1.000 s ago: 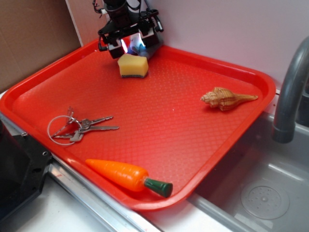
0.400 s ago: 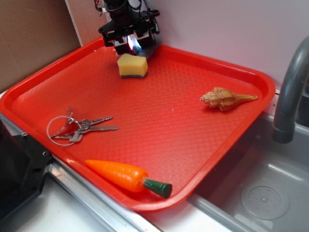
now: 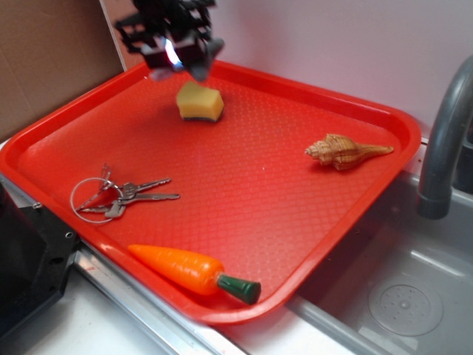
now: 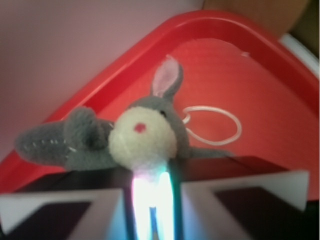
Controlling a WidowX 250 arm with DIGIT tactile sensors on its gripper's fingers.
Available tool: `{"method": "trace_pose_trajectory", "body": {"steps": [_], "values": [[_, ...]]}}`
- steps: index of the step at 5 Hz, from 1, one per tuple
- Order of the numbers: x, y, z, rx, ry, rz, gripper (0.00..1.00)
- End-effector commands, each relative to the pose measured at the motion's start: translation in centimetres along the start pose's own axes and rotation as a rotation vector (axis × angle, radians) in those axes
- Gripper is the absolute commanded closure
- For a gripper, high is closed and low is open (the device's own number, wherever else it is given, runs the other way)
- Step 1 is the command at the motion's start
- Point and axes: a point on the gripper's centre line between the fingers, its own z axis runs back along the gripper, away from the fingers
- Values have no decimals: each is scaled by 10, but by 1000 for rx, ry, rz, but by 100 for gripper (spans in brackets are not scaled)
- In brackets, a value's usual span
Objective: Grab the gray animal.
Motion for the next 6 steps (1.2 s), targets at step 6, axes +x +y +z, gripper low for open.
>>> {"method": "trace_pose_trajectory", "body": {"steps": [6], "values": [[-52, 5, 163, -19, 237, -556, 100]]}}
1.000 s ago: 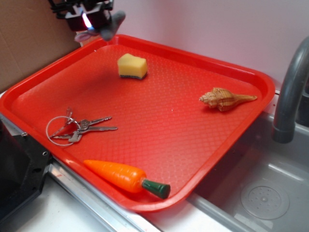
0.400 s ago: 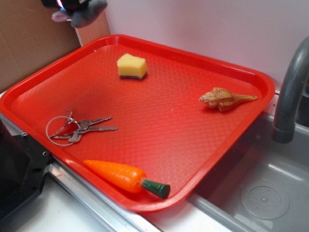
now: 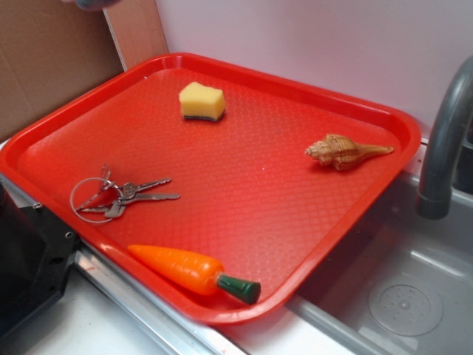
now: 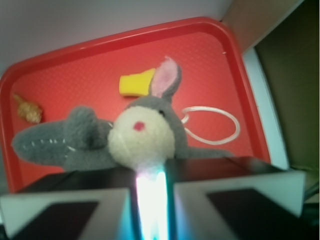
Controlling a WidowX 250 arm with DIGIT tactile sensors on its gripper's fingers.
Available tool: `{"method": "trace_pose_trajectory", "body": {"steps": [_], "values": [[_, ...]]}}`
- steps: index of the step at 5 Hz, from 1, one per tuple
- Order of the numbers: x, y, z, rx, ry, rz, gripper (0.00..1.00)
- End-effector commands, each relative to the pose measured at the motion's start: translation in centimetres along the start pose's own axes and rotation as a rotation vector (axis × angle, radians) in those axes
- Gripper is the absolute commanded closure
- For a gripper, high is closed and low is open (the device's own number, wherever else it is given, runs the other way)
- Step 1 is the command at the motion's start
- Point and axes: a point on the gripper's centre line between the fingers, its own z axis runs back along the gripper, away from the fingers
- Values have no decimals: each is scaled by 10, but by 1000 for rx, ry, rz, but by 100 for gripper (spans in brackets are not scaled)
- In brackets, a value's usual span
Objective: Grab the gray animal.
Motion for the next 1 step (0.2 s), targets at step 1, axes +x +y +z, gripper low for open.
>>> {"method": "trace_pose_trajectory", "body": {"steps": [1], "values": [[0, 9, 23, 4, 9, -23, 100]]}}
